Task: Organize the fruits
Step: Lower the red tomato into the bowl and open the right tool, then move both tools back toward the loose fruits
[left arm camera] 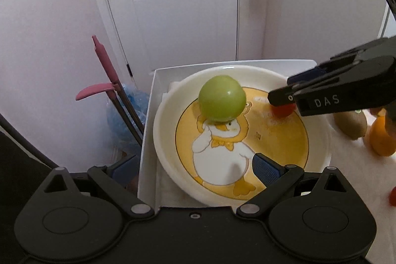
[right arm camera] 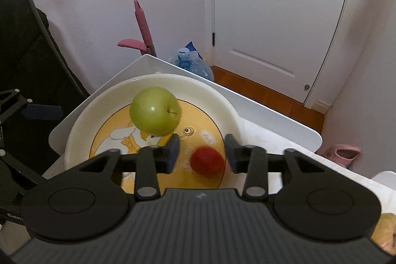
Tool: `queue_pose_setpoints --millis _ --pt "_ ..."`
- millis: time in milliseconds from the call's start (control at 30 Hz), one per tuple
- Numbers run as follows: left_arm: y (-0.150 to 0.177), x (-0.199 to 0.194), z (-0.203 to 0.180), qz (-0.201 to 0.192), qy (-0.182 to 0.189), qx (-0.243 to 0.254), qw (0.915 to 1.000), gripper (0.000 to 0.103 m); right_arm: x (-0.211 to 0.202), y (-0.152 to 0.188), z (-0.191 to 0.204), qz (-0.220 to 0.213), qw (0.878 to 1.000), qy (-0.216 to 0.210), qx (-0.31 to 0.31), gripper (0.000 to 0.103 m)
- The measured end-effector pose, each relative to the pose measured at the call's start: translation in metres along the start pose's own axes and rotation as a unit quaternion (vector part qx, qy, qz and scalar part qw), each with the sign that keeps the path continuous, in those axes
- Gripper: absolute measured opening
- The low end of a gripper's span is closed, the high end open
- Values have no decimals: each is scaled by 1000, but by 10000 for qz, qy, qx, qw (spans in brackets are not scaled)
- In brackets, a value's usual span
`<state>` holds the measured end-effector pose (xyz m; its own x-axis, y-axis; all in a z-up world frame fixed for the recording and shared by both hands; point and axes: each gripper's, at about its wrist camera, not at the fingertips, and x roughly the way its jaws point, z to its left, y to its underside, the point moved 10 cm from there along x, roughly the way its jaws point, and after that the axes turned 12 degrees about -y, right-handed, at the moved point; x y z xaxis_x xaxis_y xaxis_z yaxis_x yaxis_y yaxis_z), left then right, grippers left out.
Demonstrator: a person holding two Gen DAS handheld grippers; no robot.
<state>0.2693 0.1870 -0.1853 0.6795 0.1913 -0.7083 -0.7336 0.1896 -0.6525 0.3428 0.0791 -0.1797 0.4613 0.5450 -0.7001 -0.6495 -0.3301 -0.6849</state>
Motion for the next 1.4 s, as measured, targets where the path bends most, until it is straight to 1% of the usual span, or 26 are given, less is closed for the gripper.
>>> queue_pose_setpoints --millis 33,100,167,367,500,700,767,867,1033,1167,1267,1400 --pt "1 0 0 -20 -38 39 10000 100 -1 0 0 7 10000 -10 17 68" --pt "2 -1 1 -13 -99 64 9999 100 -4 1 0 -24 10000 35 82 91" --pt "3 -1 2 35 -106 49 9999 100 -10 1 1 -101 9998 90 137 100" --pt "3 -5 4 62 -165 -3 9998 100 -26 2 7 -134 9994 273 147 101" --pt "0 -13 6 40 -149 -105 9998 100 -42 1 10 -191 9983 461 292 101" --pt "-8 -32 8 -20 -154 -242 9996 100 -82 2 13 -414 9950 671 613 101" --pt "-11 -41 6 -67 -77 -296 9995 100 -98 5 13 -493 9936 732 705 101" --pt "-14 -57 2 -194 33 -360 9992 100 -122 12 11 -556 9907 941 807 101" --pt "-22 -83 -8 -368 244 -322 9985 100 -166 31 -1 -686 9846 1243 1024 101" --pt "-27 -102 -22 -475 408 -323 9975 100 -200 54 -15 -763 9798 1469 1124 101" --pt "-29 -115 -35 -546 429 -298 9971 100 -224 73 -27 -788 9774 1583 1156 100" --pt "-27 -131 -56 -631 400 -255 9969 100 -248 101 -47 -760 9778 1604 1116 100"
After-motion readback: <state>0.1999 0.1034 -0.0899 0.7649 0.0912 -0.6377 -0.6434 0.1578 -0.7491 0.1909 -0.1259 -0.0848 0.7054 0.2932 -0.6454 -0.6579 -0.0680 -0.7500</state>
